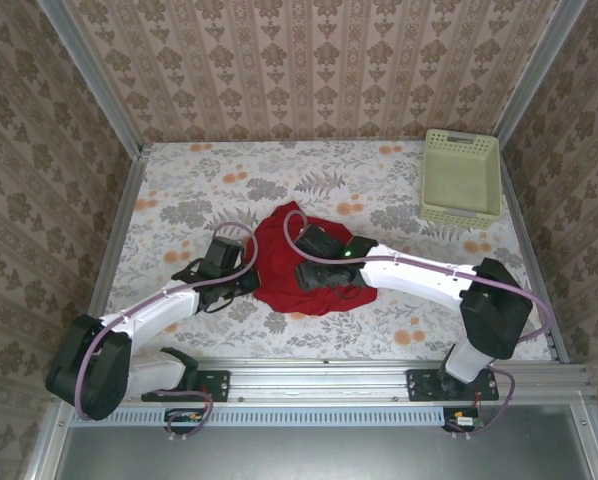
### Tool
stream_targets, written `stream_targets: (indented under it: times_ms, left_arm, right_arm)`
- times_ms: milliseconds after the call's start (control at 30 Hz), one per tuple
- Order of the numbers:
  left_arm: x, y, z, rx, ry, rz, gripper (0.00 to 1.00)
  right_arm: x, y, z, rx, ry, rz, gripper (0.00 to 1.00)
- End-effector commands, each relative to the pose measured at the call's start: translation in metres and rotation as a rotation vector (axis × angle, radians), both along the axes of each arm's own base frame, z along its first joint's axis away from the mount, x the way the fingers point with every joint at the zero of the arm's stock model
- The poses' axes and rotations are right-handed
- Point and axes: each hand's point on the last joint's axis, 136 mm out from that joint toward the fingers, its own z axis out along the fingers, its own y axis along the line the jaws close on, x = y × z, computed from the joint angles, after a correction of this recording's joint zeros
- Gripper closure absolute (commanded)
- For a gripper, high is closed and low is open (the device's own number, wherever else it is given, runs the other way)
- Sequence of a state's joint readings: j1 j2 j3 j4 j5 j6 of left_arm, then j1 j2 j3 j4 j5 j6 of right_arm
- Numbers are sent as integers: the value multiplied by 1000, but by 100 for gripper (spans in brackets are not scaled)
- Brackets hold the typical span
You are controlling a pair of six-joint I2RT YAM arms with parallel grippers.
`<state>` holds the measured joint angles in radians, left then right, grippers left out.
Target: Fold the inside-out t-shirt
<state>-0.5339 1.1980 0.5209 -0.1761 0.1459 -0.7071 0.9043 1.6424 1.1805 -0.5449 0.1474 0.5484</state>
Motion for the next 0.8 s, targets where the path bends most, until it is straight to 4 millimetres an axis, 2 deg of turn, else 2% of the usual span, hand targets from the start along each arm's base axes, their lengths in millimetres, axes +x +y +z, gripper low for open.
stream_targets:
  times_ms: [0,67,167,200,367,433,467,667,767]
  left_arm:
    - [1,0,5,-28,-8,14,100]
    - [2,0,6,-23,-12,15,100]
    - [4,6,7,6,-11,28,100]
    - [5,8,8,12,-11,32,100]
    - [11,20,12,8,-21,65,100]
    - [11,18,14,1,-27,56,100]
    - [12,18,15,2,-29,55,100]
    - [12,18,13,4,-25,48,100]
    - [11,14,13,-13,-21,33,100]
  right_arm:
    - [8,16,-1,15,-1,17,42]
    - [8,9,-6,-33,1,8,54]
    - [11,-9,-1,-88,-44,-33,90]
    - [11,-18,2,-111,-61,-50,98]
    - [1,-60,27,-113,-130,-125,100]
    - [-7,-76,24,-67,-113,-165,100]
    - [-10,-82,30,-22,-116,-182,100]
    - [-22,-140,9,39,-74,-376,100]
    - [-30,-147,-8,85,-24,-402,100]
